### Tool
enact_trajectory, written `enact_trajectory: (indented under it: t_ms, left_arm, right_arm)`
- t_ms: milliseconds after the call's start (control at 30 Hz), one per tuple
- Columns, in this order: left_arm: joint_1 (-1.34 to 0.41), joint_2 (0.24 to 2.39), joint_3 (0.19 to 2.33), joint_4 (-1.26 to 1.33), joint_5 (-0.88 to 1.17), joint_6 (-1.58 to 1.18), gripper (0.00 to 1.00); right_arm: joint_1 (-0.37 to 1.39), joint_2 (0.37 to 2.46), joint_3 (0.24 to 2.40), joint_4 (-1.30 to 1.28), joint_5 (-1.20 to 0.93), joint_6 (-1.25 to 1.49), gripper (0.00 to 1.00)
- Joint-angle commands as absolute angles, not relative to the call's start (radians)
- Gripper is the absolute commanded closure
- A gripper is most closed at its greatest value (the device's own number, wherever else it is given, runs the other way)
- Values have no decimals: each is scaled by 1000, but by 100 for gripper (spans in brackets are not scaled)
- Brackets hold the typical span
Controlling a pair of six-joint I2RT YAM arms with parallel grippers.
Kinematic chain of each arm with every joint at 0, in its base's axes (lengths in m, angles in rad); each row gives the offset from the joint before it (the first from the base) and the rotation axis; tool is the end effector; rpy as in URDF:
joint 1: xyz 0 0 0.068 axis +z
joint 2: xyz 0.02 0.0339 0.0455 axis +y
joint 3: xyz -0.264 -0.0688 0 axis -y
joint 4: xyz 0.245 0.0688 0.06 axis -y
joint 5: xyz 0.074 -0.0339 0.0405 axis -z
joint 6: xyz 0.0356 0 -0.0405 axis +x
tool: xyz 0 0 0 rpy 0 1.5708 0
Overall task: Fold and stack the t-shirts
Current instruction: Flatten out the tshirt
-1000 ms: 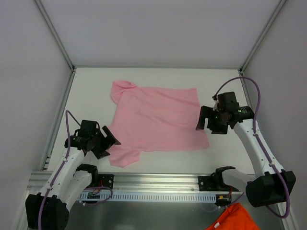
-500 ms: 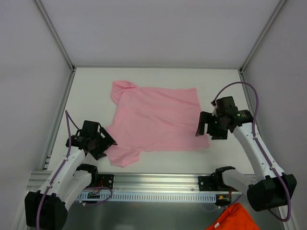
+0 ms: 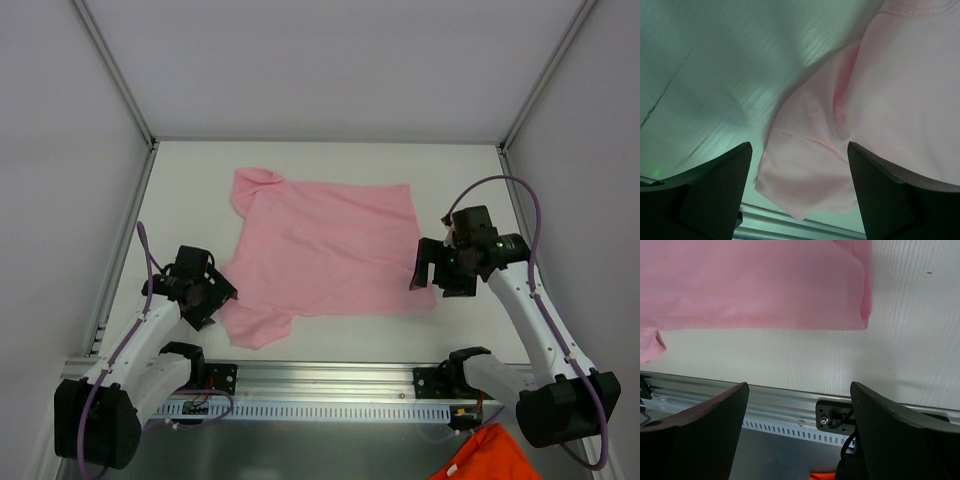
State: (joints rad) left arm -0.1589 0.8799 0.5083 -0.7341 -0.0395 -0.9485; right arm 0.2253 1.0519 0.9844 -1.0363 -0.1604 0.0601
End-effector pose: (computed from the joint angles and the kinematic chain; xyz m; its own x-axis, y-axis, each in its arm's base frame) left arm 0.1493 -0.0225 0.1860 -0.6287 -0.7215 -0.2901 -0.6351 0.6917 -0.3439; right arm 0.1807 0.0473 0.2886 -0.8862 -0.1423 -0.4408 -0.2378 0.9564 0.1694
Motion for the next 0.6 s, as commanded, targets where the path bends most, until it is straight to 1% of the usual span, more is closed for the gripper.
enact_trajectory:
  t_ms: [0, 367, 567]
  left_arm:
    - [-173, 900, 477, -675, -65, -965, 21]
    - [-186, 991, 462, -568, -61, -943, 22]
    - [-190, 1006, 463, -555, -69, -942, 23]
  right_arm:
    - [232, 1022, 1002, -1068, -152, 60, 12]
    - [232, 1020, 971, -1083, -137, 64, 12]
    - [232, 1101, 884, -1005, -132, 100, 14]
